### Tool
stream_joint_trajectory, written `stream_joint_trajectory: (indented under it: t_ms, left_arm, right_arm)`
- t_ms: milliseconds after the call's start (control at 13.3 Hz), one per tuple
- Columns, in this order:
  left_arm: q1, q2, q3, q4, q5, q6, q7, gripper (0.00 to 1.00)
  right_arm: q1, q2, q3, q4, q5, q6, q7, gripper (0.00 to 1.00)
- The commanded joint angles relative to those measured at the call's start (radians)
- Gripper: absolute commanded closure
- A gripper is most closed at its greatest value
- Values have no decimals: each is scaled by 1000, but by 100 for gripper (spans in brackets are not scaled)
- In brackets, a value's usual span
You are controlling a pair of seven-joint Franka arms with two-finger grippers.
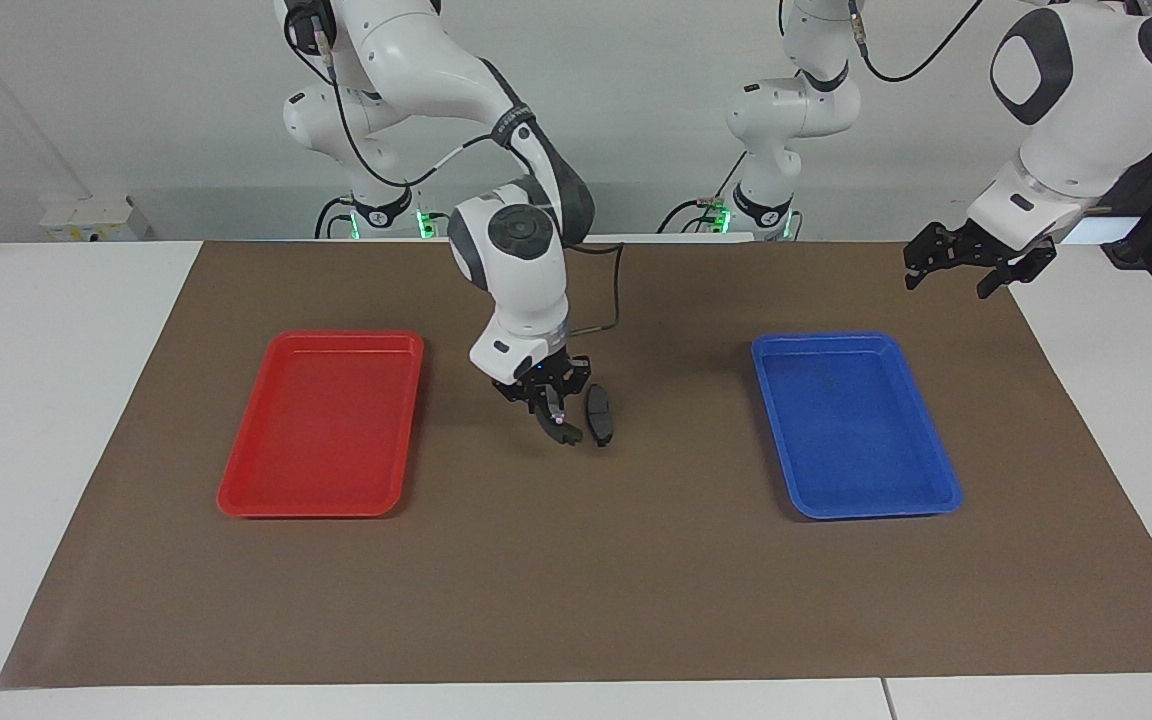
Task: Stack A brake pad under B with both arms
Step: 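Lift the curved silver pad with the right gripper toward the grey pad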
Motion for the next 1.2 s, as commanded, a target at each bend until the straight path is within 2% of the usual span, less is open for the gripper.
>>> stream_joint_trajectory:
  t_ms: [0, 150, 451, 751, 1127]
  left_arm:
    - [-4, -9, 4, -8, 6, -11, -7, 0]
    - [-4, -9, 4, -8, 6, -9, -10, 0]
    - [1, -9, 3, -8, 6, -8, -13, 0]
    - [-8, -8, 4, -13, 6, 60, -21, 0]
    - [-7, -8, 3, -22, 6, 84, -55, 0]
  right_arm:
    - [21, 42, 6, 25, 3, 52, 4, 100]
    - [38, 59, 6, 13, 0, 66, -7, 100]
    - [44, 41, 7, -67, 0, 101, -28, 100]
    - [75, 30, 9, -102, 3, 132, 10, 100]
    - [77, 28, 9, -122, 3, 165, 47, 100]
